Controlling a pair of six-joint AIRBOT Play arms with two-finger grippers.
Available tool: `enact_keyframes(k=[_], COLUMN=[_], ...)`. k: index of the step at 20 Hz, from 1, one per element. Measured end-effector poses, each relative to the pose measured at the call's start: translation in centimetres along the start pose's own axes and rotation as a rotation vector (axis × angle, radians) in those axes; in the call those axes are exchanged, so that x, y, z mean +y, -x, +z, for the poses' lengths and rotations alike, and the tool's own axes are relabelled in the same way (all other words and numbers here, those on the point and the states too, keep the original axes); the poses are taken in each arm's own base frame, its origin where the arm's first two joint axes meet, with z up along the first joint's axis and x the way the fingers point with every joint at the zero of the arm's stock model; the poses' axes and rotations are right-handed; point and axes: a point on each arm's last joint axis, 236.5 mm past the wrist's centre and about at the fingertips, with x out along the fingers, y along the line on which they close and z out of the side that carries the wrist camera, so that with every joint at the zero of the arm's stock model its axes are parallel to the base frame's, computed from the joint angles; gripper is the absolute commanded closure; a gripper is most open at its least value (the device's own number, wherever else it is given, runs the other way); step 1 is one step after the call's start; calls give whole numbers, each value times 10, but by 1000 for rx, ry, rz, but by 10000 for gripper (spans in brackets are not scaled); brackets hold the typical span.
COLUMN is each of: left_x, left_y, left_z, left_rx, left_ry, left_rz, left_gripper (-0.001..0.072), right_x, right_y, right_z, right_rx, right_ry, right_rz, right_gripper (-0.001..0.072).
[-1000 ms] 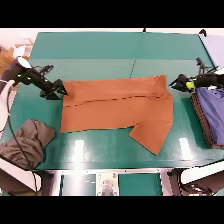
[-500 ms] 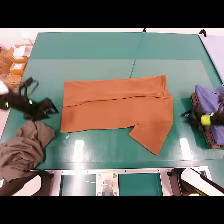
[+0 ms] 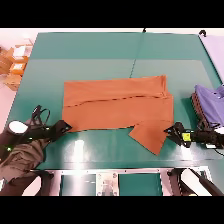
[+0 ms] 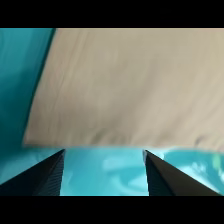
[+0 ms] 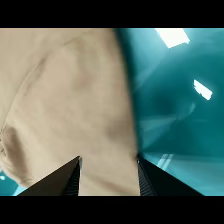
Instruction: Fold the shirts.
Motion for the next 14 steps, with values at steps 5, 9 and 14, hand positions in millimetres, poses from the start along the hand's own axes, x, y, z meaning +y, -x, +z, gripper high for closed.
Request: enact_keyframes(k=[5, 9, 14], left_x=[3, -6, -14], left_y=[-28, -30, -15], left_z=[1, 15, 25], left_rx=[-7, -29, -2], left_ry=[82, 32, -80], left_rz=[-8, -9, 46], left_gripper=[678, 679, 680], right_x=[13, 13, 14], right_y=[-11, -13, 3], right_z=[-4, -4, 0], right_rx=[-4, -6, 7], right_ry=[43, 69, 124], right_rz=[8, -4, -54], right_gripper=[300, 696, 698])
